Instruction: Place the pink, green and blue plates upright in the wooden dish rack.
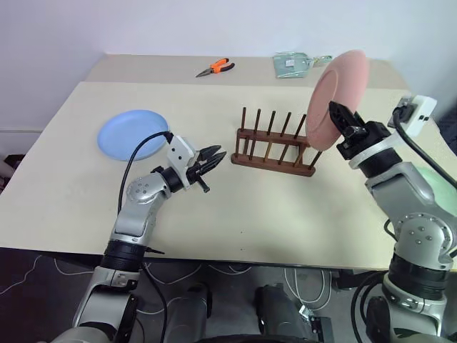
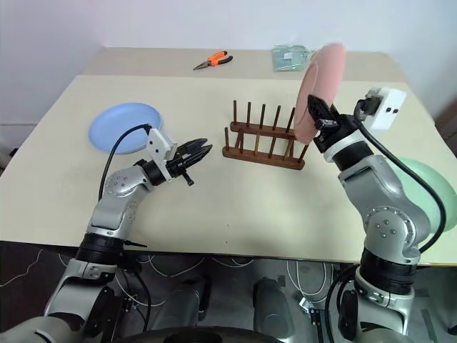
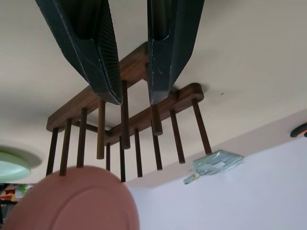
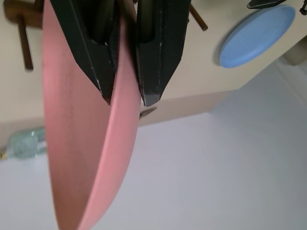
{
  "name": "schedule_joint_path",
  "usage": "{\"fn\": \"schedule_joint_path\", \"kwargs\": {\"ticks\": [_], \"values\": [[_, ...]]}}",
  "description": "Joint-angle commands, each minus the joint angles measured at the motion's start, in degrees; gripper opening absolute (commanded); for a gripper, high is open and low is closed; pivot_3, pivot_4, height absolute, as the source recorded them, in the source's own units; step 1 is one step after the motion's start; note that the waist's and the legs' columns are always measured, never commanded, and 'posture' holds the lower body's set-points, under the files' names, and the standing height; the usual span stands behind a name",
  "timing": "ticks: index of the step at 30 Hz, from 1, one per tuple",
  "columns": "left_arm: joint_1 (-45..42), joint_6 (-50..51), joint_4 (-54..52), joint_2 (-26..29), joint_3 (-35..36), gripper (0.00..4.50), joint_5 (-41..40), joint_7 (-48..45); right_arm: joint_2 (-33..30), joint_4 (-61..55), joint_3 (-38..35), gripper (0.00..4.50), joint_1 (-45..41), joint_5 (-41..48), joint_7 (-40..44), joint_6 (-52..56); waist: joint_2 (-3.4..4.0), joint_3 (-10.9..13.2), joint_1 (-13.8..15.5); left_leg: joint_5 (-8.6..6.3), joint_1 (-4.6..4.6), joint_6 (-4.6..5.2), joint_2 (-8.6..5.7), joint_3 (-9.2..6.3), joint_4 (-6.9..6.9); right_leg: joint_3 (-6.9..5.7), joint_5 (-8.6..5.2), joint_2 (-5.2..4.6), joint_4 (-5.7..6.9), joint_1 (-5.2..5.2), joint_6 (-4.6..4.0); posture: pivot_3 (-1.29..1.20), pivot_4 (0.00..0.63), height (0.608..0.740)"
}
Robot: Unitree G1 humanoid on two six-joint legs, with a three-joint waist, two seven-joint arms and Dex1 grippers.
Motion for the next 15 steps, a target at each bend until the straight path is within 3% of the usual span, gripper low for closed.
{"fn": "schedule_joint_path", "kwargs": {"ticks": [1,5,10,15], "values": [[-0.54,-1.02,-1.94,0.02,-0.47,0.83,0.29,-0.27,0.61,-0.64,0.74,0.05,-0.62,-0.62,-1.47,-0.1,0.0,0.0,-0.06,0.0,0.0,0.0,0.0,0.0,0.0,0.0,0.0,0.0,0.0,0.0,0.0,0.0,0.15,0.74],[-0.4,-0.87,-2.27,-0.05,-0.44,0.83,0.4,-0.26,0.41,0.59,1.52,0.05,-1.0,-1.37,-1.0,-0.22,0.0,0.0,-0.09,0.0,0.0,0.0,0.01,0.0,0.0,0.0,0.0,0.01,0.01,-0.01,0.0,0.0,0.15,0.74],[0.19,-0.63,-3.09,-0.17,-0.97,0.83,0.75,-0.09,-5.68,1.5,3.27,2.1,-1.39,-10.71,3.35,-4.06,0.03,0.01,-0.01,0.0,0.0,0.0,0.0,0.02,0.0,0.0,0.0,0.01,0.0,-0.02,0.0,0.0,0.15,0.74],[0.4,-0.4,-3.3,-0.14,-1.41,0.83,0.57,-0.16,-13.44,-0.85,-5.41,2.1,3.01,-6.85,12.89,-4.51,0.01,0.01,0.33,0.0,-0.02,0.0,0.0,0.03,-0.01,0.01,0.0,0.01,-0.05,0.02,0.01,0.0,0.15,0.74]]}}
